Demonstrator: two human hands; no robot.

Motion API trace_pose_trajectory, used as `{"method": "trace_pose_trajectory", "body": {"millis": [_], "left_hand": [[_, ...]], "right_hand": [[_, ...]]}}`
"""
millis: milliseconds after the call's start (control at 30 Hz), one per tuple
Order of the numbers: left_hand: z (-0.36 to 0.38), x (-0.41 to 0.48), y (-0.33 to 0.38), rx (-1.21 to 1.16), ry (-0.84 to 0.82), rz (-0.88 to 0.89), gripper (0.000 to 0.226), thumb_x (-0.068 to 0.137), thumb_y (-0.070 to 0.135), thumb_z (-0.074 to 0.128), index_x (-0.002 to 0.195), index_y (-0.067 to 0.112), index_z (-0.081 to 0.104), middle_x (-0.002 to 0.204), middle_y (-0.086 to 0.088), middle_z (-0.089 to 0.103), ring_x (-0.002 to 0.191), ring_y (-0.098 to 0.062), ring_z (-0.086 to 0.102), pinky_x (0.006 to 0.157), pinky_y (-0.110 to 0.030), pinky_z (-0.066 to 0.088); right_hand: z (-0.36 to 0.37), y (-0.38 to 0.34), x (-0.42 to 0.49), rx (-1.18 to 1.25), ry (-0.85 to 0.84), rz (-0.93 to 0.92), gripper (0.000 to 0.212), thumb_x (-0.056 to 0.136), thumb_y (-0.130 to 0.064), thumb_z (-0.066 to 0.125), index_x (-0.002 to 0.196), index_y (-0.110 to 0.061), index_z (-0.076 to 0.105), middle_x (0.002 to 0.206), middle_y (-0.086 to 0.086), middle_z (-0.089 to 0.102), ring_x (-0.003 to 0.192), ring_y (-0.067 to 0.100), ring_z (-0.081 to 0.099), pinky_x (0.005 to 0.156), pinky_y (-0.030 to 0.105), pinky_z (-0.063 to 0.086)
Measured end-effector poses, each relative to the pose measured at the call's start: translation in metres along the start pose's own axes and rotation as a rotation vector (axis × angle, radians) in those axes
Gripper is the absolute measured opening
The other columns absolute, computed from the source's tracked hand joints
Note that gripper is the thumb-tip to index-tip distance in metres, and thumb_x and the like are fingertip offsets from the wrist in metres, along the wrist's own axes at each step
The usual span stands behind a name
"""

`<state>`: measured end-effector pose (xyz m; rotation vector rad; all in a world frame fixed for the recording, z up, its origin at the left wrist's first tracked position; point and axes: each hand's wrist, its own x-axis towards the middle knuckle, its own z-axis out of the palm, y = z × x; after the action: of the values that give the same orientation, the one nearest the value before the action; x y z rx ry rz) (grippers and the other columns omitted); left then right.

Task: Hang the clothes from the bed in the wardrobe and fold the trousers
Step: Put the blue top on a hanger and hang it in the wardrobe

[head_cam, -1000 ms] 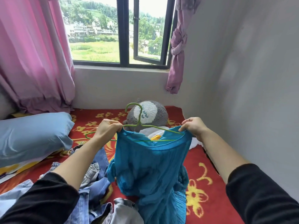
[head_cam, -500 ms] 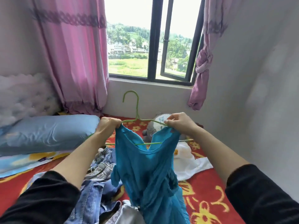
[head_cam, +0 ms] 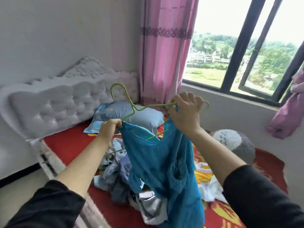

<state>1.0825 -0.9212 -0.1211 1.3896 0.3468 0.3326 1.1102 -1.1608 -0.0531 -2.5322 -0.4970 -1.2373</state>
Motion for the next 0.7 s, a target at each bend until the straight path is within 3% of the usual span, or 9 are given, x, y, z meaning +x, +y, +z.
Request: {"method": "trace_pose_trajectory", "body": {"millis": [100,233,367,467,567,700], "left_hand": [[-0.071,-0.009,0.017,-0.011,0.139,0.049,0.009,0.049,0.015,0.053,0.055,0.015,0.046,0.042,0.007,0.043,0.041,-0.01,0.039,0.046,-0.021,0.032],[-0.178,-0.023,0.029,-0.004,0.297,0.045,0.015,0.045,0.017,0.053,0.06,0.015,0.051,0.061,-0.002,0.046,0.055,-0.017,0.039,0.053,-0.028,0.031],[-0.288,-0.041,0.036,0.013,0.428,0.037,0.006,0.056,0.013,0.057,0.062,0.011,0.055,0.063,-0.005,0.05,0.059,-0.018,0.045,0.058,-0.028,0.038],[-0.369,-0.055,0.047,0.056,0.532,0.012,0.017,0.046,0.016,0.059,0.061,0.009,0.058,0.057,-0.004,0.052,0.057,-0.018,0.045,0.059,-0.027,0.039],[-0.44,-0.072,0.062,0.132,0.6,0.029,0.008,0.049,0.018,0.062,0.055,0.012,0.06,0.045,0.003,0.051,0.052,-0.015,0.045,0.062,-0.026,0.041],[-0.519,-0.09,0.084,0.357,0.651,0.136,0.012,0.064,0.024,0.061,0.06,0.022,0.073,0.066,0.0,0.068,0.071,-0.018,0.061,0.078,-0.034,0.049]], "right_hand": [[0.014,-0.063,0.01,0.091,0.051,-0.11,0.015,0.081,-0.021,0.06,0.086,-0.008,0.064,0.098,0.007,0.059,0.101,0.03,0.052,0.097,0.036,0.017],[0.042,-0.155,0.013,0.175,0.033,-0.263,0.016,0.085,-0.023,0.06,0.091,-0.009,0.064,0.101,0.007,0.06,0.107,0.03,0.051,0.101,0.039,0.017],[0.076,-0.26,0.012,0.289,-0.102,-0.29,0.019,0.092,-0.027,0.051,0.094,-0.013,0.063,0.104,0.003,0.058,0.11,0.025,0.044,0.102,0.037,0.013],[0.097,-0.34,0.008,0.414,-0.194,-0.29,0.022,0.093,-0.028,0.048,0.092,-0.013,0.063,0.102,0.003,0.059,0.109,0.023,0.043,0.1,0.036,0.012],[0.11,-0.413,0.003,0.529,-0.226,-0.325,0.02,0.093,-0.029,0.048,0.08,-0.016,0.058,0.089,0.001,0.059,0.098,0.024,0.047,0.09,0.036,0.017],[0.124,-0.492,0.0,0.709,-0.273,-0.288,0.022,0.091,-0.028,0.051,0.07,-0.022,0.051,0.07,-0.008,0.047,0.081,0.019,0.044,0.074,0.032,0.014]]}}
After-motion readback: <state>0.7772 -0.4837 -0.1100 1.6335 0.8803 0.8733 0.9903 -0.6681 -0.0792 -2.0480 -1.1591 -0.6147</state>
